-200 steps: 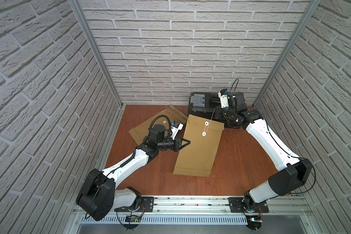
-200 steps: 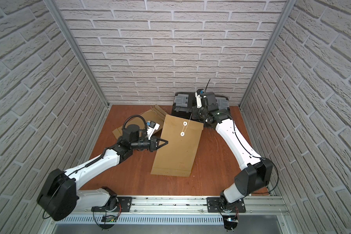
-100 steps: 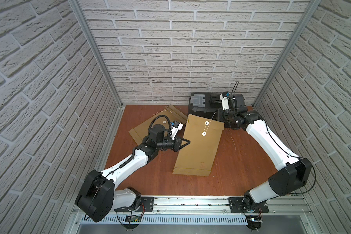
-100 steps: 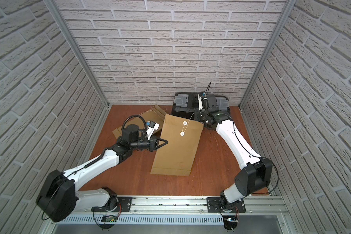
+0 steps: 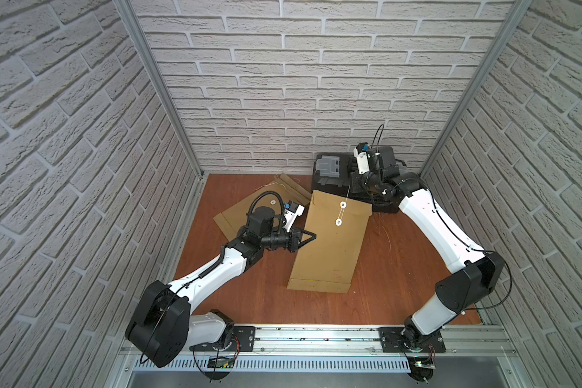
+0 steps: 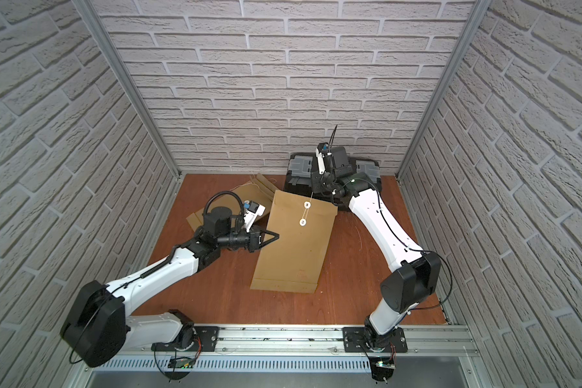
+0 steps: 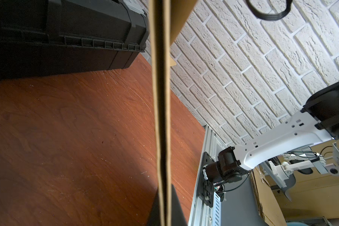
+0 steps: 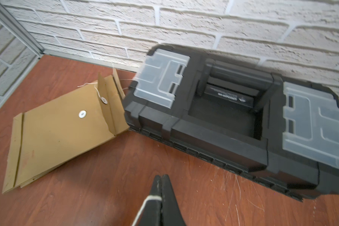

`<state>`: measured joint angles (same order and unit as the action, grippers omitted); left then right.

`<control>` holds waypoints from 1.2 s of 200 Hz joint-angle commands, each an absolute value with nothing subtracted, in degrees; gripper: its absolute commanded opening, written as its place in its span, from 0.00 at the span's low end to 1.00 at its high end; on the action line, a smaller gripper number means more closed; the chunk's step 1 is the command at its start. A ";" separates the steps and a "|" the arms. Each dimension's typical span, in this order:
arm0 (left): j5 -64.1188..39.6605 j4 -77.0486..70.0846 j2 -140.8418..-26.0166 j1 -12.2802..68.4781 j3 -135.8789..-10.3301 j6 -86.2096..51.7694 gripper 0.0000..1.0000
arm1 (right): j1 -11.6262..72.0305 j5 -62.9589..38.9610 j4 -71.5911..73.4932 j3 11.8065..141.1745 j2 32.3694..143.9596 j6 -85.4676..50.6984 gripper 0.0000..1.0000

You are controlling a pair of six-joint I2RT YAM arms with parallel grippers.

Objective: Close the mouth of the file bag
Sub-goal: Close the file bag.

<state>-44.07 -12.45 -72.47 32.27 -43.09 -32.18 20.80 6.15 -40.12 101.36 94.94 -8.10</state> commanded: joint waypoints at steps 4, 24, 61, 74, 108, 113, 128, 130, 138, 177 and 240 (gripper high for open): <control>-44.31 -14.34 -72.73 32.60 -43.89 -30.85 0.00 | 23.76 8.11 -40.63 105.08 95.83 -7.02 0.03; -43.62 -14.40 -72.91 32.61 -43.88 -30.94 0.00 | 26.84 8.34 -41.68 106.29 96.23 -6.94 0.03; -42.72 -14.85 -72.79 32.19 -43.77 -31.37 0.00 | 33.13 12.71 -47.43 107.86 96.39 -4.36 0.03; -42.40 -14.94 -72.78 31.83 -43.72 -31.62 0.00 | 34.92 14.95 -50.16 108.28 95.96 -3.68 0.03; -42.21 -16.16 -73.01 30.87 -43.48 -32.55 0.00 | 40.02 15.03 -53.50 106.90 94.42 -3.58 0.03; -42.19 -16.32 -73.06 30.81 -43.51 -32.67 0.00 | 40.27 13.99 -53.32 106.57 94.21 -3.96 0.03; -42.26 -16.55 -73.26 30.76 -43.53 -32.74 0.00 | 40.91 9.81 -51.93 104.31 92.99 -5.53 0.03; -42.27 -16.55 -73.22 30.63 -43.47 -32.73 0.00 | 40.95 9.29 -51.70 103.91 92.75 -5.71 0.03; -42.11 -16.61 -73.29 30.50 -43.43 -32.86 0.00 | 41.00 7.81 -50.39 102.20 91.59 -6.56 0.03; -41.84 -16.61 -72.47 29.76 -43.20 -33.29 0.00 | 40.96 7.22 -43.28 91.86 84.22 -8.51 0.03; -41.81 -17.24 -71.41 29.42 -43.83 -34.27 0.00 | 40.68 11.53 -16.79 64.67 70.85 -12.42 0.03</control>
